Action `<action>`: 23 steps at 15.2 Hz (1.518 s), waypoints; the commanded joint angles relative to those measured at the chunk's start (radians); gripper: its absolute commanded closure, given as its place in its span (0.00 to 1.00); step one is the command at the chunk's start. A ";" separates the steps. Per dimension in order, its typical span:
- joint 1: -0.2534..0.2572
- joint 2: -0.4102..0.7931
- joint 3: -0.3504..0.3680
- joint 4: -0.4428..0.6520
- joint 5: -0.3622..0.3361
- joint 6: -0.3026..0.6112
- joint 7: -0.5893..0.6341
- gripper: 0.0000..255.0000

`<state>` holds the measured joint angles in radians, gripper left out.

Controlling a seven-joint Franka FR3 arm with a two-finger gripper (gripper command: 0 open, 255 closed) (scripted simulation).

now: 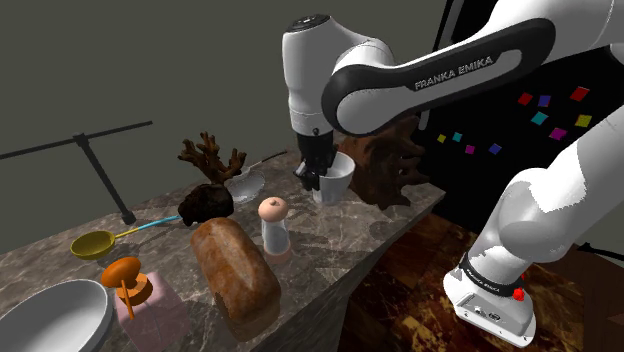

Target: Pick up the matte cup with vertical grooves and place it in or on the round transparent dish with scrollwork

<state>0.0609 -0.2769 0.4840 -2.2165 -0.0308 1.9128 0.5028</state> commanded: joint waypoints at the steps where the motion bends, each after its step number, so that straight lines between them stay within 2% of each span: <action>1: -0.015 0.063 0.006 0.068 -0.029 -0.011 0.009 1.00; 6: -0.034 0.277 0.026 0.299 -0.132 -0.058 0.051 1.00; 11: -0.005 0.501 0.025 0.575 -0.237 -0.146 0.083 1.00; 14: 0.035 0.643 0.013 0.775 -0.297 -0.219 0.087 1.00; 17: 0.097 0.803 -0.007 1.023 -0.355 -0.315 0.074 1.00; 19: 0.158 0.936 -0.028 1.248 -0.395 -0.403 0.050 1.00; 20: 0.204 1.026 -0.045 1.409 -0.418 -0.467 0.026 1.00; 21: 0.224 1.063 -0.054 1.477 -0.425 -0.494 0.015 1.00; 23: 0.205 1.039 -0.051 1.405 -0.418 -0.450 0.028 1.00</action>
<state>0.2619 0.7472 0.4363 -0.8243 -0.4450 1.4598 0.5314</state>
